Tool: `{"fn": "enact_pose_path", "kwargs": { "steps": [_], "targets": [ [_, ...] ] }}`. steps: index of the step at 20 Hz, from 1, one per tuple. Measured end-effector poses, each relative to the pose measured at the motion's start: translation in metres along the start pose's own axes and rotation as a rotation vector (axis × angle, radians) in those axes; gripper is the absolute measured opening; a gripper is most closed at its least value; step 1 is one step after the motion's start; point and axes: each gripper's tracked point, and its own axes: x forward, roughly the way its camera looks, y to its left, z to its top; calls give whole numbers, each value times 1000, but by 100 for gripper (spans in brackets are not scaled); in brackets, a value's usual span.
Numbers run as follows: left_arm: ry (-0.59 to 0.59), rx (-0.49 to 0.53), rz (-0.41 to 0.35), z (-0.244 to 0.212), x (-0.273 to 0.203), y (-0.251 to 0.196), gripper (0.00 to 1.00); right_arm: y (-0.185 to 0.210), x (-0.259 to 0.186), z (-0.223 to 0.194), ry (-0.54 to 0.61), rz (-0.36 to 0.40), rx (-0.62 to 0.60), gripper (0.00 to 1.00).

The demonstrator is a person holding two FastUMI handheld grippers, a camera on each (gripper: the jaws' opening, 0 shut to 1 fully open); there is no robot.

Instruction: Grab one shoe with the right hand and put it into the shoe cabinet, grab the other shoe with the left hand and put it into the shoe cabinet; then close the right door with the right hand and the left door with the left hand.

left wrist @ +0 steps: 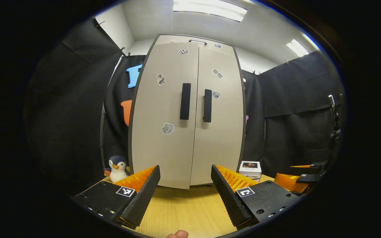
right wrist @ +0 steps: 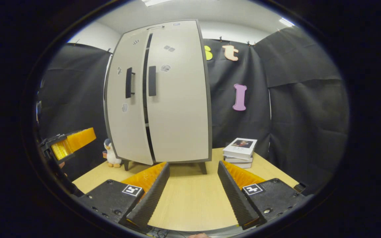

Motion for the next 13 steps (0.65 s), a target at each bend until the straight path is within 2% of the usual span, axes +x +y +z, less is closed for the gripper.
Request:
{"fn": "enact_pose_path", "kwargs": {
  "steps": [3, 6, 9, 11, 13],
  "targets": [
    [-8, -2, 3, 2, -1, 2, 95, 0, 0, 2, -1, -1, 2, 96],
    [-16, -2, 4, 4, -2, 2, 95, 2, -2, 3, -6, -2, -3, 92],
    [-19, -5, 8, 4, -3, 4, 95, 3, -3, 3, -9, -3, -4, 92],
    [-21, -9, 10, 4, -3, 4, 95, 3, -4, 4, -8, -3, -2, 96],
    [-23, -9, 13, 5, -4, 5, 95, 4, -6, 3, -8, -4, -2, 92]
  ]
}}
